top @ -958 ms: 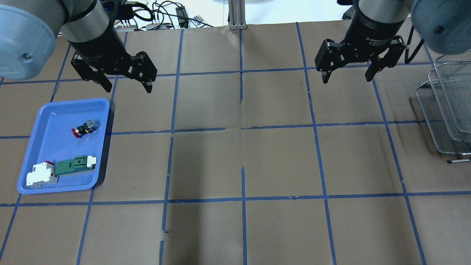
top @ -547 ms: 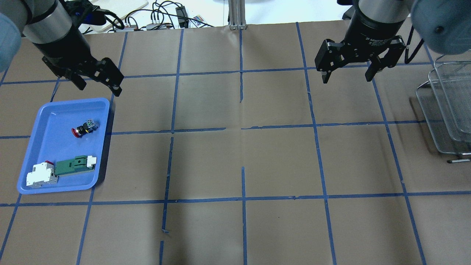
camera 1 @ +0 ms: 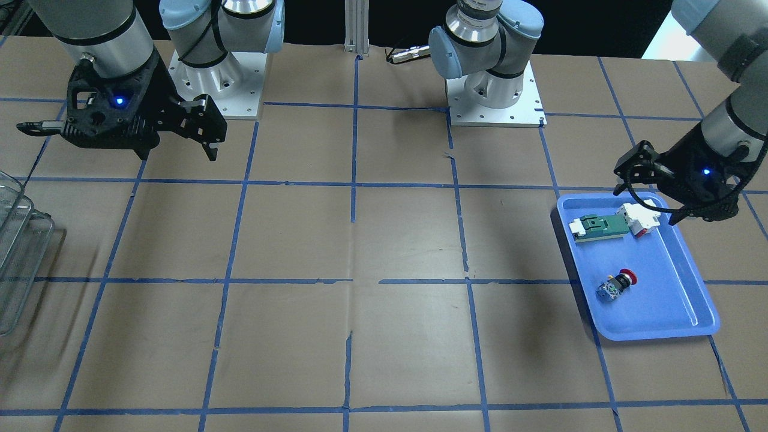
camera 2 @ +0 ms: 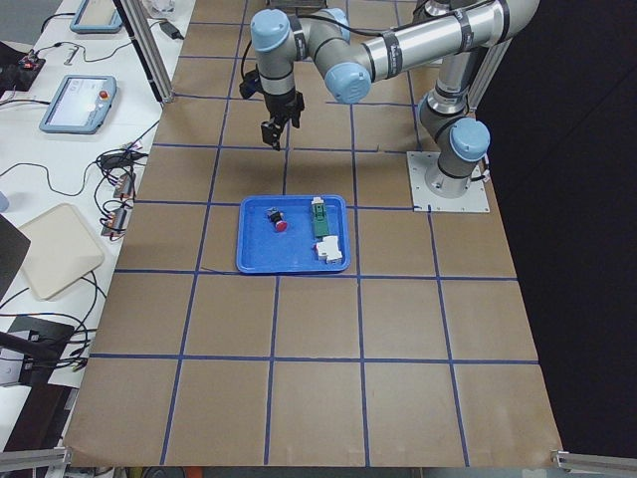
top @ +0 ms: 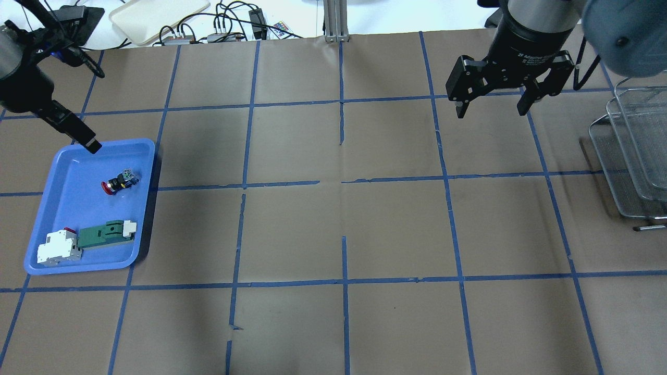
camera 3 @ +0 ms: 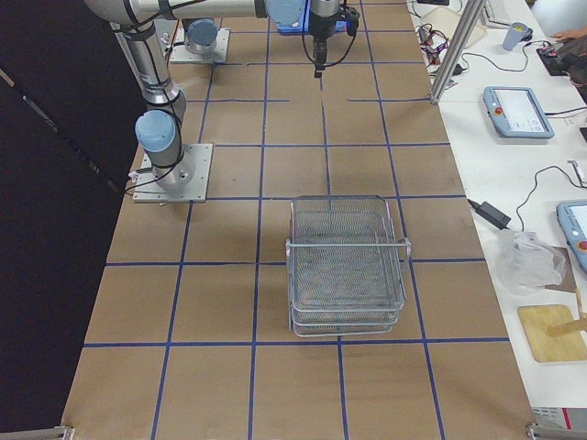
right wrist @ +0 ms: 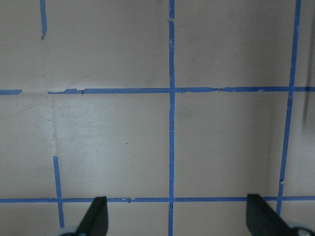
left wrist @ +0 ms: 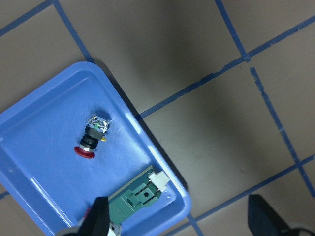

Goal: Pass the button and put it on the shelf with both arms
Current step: 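Lower the left gripper and grasp the red push-button by its body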

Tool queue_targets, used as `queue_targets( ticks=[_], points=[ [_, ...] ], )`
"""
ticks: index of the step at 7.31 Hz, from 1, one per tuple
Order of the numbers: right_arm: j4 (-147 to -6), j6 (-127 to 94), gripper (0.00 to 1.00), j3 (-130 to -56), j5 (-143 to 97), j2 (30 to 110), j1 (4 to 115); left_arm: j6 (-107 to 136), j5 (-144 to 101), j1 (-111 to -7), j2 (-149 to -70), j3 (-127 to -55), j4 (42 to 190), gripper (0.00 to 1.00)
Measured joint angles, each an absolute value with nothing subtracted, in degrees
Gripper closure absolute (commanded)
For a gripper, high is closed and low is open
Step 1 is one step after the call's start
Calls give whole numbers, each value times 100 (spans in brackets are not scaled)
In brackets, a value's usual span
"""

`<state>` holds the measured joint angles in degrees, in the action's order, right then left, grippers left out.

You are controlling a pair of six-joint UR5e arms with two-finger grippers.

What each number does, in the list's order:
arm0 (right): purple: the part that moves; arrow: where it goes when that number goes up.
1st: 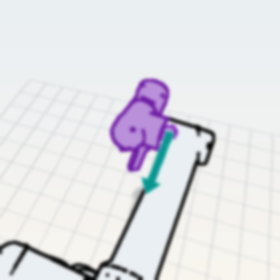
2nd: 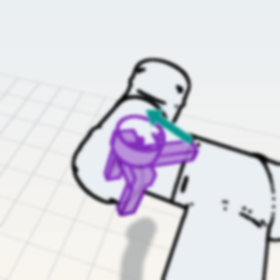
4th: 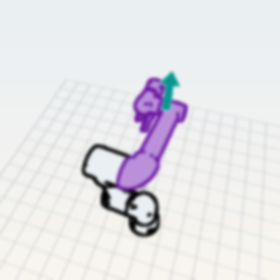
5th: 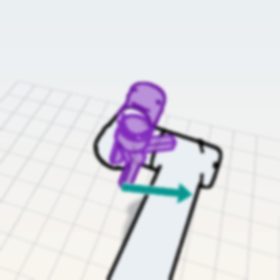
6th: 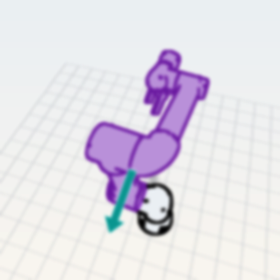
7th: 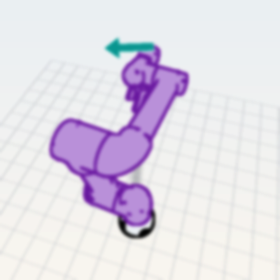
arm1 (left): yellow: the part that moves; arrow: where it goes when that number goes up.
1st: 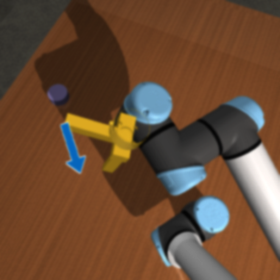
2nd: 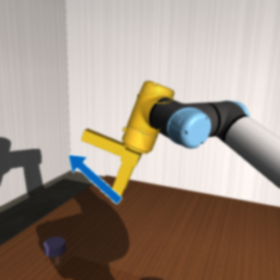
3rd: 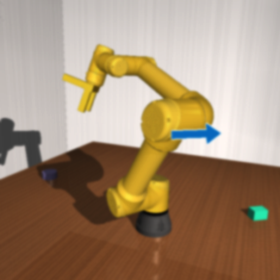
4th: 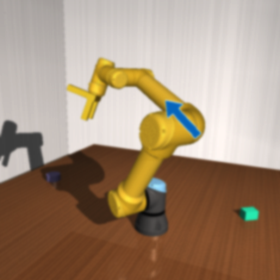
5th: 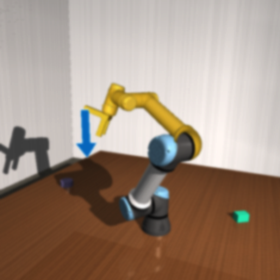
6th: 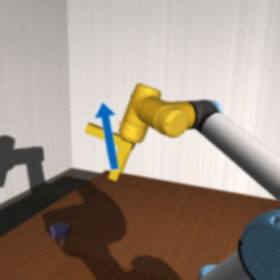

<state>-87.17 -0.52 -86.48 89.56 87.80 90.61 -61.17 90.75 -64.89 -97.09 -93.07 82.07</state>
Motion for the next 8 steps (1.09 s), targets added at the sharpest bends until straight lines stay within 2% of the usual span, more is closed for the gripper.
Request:
queue_targets(
  ticks=[3, 5, 7, 8],
  points=[
    [-8719, -53, 0, -8649, 8956, 8780, 9061, -8386, 8890, -5754, -10208, -10147, 6227, 0],
    [-8719, -55, 0, -8649, 8956, 8780, 9063, -8776, 8719, -5677, -10635, -10568, 5735, 0],
    [-8717, -61, 0, -8648, 8950, 8780, 9069, -8939, 8456, -5668, -11097, -10722, 5096, 0],
    [-8715, -61, 0, -8648, 8948, 8780, 9070, -9011, 8282, -5659, -11260, -10705, 4887, 5]
  ],
)
